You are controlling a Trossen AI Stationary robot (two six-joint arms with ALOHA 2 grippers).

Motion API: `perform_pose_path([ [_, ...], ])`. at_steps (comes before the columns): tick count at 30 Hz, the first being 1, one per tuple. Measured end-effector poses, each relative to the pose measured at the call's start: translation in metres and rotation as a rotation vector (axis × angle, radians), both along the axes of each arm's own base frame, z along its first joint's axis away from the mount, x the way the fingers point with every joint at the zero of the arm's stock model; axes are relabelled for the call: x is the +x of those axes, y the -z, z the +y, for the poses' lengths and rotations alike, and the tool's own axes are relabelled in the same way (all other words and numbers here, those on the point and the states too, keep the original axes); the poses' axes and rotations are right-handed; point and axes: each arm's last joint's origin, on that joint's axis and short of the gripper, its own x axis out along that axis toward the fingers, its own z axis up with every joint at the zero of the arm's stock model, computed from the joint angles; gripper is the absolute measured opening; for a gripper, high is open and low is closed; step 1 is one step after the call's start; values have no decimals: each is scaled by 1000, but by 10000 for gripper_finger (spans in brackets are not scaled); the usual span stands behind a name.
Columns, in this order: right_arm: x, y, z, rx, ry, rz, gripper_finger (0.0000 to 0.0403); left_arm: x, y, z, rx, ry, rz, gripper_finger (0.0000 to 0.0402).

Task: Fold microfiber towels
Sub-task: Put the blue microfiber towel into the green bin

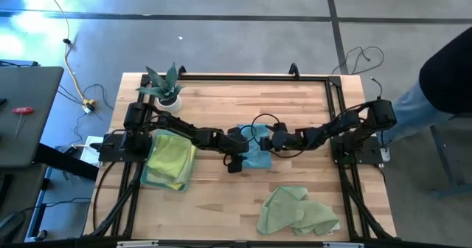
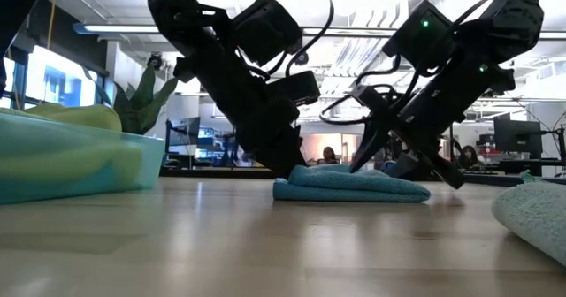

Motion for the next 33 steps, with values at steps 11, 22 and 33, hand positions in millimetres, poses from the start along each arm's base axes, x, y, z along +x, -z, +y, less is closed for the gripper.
perform_pose_path([
  [11, -2, 3, -2, -14, 25, 29, 11, 0, 0, 0, -10, -18, -7, 177],
  [22, 1, 0, -2, -13, 28, -26, 2, -24, -73, -1, -72, -110, -72, 177],
  [33, 2, -1, -1, -8, -1, -32, 1, -135, -142, -23, -148, -229, 370, 177],
])
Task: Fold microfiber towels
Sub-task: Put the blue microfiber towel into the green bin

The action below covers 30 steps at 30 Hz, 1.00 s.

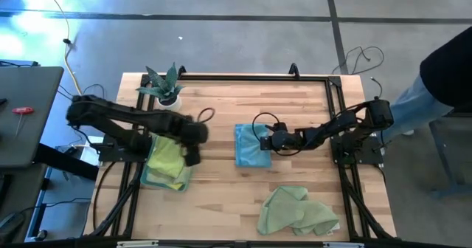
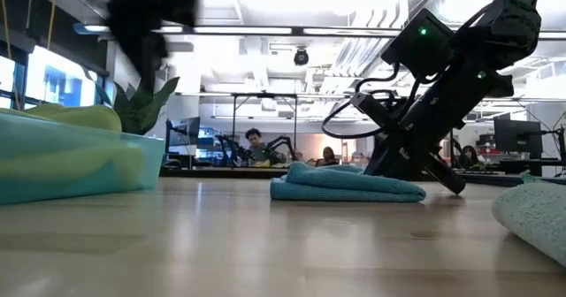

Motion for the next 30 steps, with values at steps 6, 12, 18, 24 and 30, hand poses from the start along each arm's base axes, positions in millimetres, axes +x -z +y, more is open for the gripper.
perform_pose_path([
  [6, 5, -4, 1, -4, -42, -65, 0, -38, -5, -19, -7, 30, 200, 177],
  [12, 13, -14, 1, -13, -52, -190, 0, -50, 14, -31, -13, -24, 262, 177],
  [18, 20, -27, 2, -10, -52, -341, 0, -60, 9, -43, -14, -76, 253, 177],
  [24, 27, -44, 3, 5, -61, -528, 0, -73, 27, -51, 22, -76, 304, 177],
  [30, 53, -76, 4, -7, -72, -633, 0, -82, 49, -51, 65, -101, 335, 177],
])
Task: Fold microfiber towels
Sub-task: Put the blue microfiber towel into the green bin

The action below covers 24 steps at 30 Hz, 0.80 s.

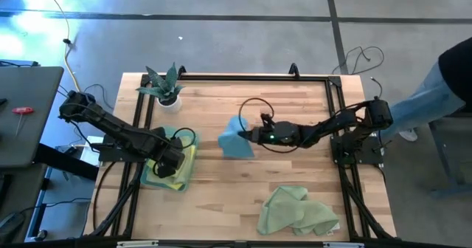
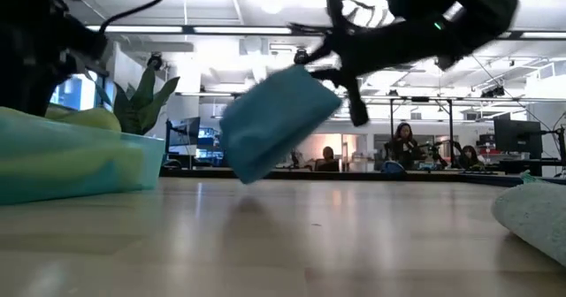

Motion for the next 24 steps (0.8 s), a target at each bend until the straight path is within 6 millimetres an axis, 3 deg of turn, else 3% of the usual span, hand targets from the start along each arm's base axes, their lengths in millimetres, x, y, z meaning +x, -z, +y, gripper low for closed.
perform_pose_path([
  [4, 24, -26, 1, -77, -13, 64, 0, -3, 12, 1, 8, -1, -1, 177],
  [7, 40, -48, 1, -133, -3, 129, 0, -4, 9, 0, 7, 15, 0, 177],
  [13, 81, -78, 3, -169, -1, 92, 0, -14, -45, -6, -52, 88, -180, 164],
  [18, 120, -85, 9, -164, -7, 43, 0, -36, -88, -6, -116, 59, -350, 149],
  [24, 165, -90, 21, -159, -29, -25, 0, -55, -114, -2, -86, 38, -485, 130],
])
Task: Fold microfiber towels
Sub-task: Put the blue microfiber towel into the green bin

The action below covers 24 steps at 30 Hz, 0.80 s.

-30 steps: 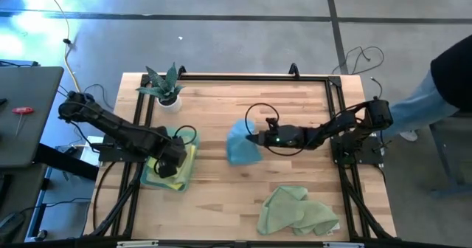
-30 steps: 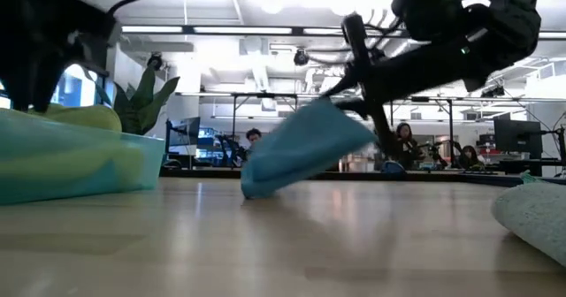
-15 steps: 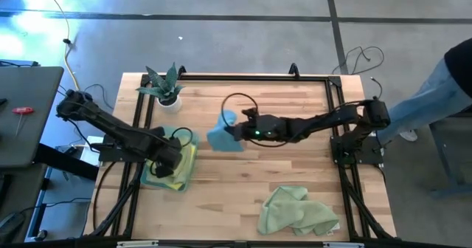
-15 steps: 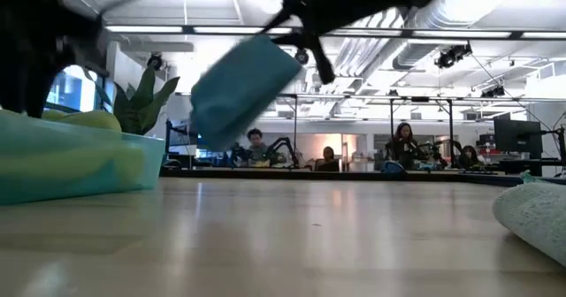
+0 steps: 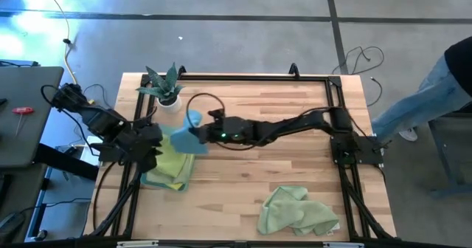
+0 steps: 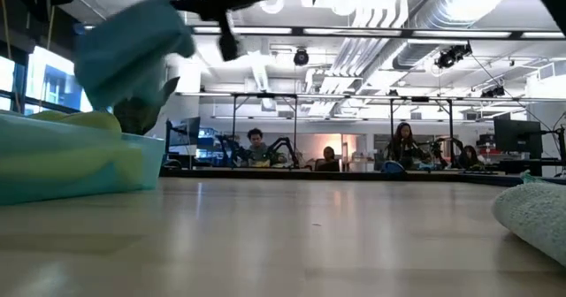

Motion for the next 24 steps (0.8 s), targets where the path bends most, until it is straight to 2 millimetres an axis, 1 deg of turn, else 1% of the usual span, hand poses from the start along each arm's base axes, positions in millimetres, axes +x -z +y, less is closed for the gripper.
perform_pose_path([
  [5, 29, 1, 12, 30, -18, -52, 0, -4, -6, -1, 29, 46, -17, 117],
  [10, 59, 17, 23, 96, -26, -83, 0, -6, -18, -3, 30, 111, -55, 110],
  [14, 80, 27, 34, 153, -34, -149, 0, -9, -31, -3, 32, 159, -87, 107],
  [17, 92, 31, 43, 188, -38, -232, 0, -12, -40, -1, 39, 182, -102, 106],
  [20, 101, 35, 48, 201, -40, -304, 0, -14, -44, 0, 43, 196, -101, 106],
  [22, 105, 39, 50, 214, -49, -273, 0, -14, -45, 0, 49, 195, -107, 106],
  [24, 108, 53, 52, 262, -40, -187, 0, -14, -45, 1, 60, 191, -100, 106],
])
